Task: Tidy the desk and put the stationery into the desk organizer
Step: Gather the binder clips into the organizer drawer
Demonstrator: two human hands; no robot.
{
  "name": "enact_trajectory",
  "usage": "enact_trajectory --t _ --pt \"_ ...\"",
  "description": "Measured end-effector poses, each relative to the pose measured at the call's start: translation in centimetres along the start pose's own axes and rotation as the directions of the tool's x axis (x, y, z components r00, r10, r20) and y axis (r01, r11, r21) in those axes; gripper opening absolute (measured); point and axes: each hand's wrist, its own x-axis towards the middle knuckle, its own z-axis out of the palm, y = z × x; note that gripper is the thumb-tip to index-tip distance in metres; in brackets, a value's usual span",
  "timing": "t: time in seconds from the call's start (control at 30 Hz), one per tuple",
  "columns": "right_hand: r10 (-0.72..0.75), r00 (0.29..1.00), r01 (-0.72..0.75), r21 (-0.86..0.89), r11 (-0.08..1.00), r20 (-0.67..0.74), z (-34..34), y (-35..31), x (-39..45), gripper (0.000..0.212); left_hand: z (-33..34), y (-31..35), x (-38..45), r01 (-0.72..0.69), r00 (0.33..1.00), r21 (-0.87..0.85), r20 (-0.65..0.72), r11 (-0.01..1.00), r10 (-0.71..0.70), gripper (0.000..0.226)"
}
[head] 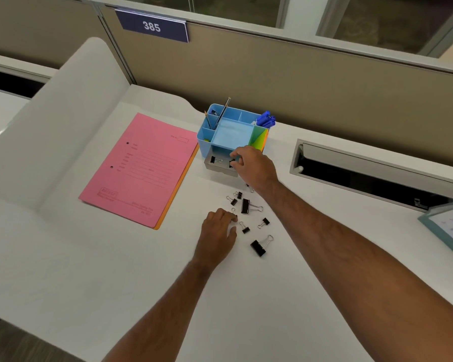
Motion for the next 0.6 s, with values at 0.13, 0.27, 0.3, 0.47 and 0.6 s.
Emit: enact_trajectory --t 0.13,0.27,0.3,0.47,0.6 --pt "-0.007 1.000 0.008 0.042 0.999 -0.029 -0.4 0.6 -0.6 0.025 0.0 -0.1 0.1 0.005 1.000 -0.009 0.013 1.000 -0.005 0.025" --pt "0.028 0.993 -0.016 0.103 0.995 -0.112 -1.4 2.1 -2.4 0.019 -0.2 -0.2 0.3 -0.006 0.999 -0.014 0.035 1.000 0.006 0.024" --pt "0.037 0.992 -0.023 0.108 0.994 -0.123 -1.6 2.6 -3.1 0.018 -0.3 -0.1 0.4 -0.008 0.999 -0.014 0.038 1.000 0.009 0.024" --pt "0.086 0.994 -0.082 0.067 0.994 -0.062 -1.7 5.7 -7.2 0.011 -0.5 0.1 0.5 -0.013 0.999 -0.012 0.035 1.000 0.013 0.023" --pt "0.081 0.992 -0.085 0.037 0.996 0.094 -1.1 8.1 -10.5 0.010 -0.7 0.4 0.3 -0.004 0.999 -0.001 0.045 1.000 0.004 0.023"
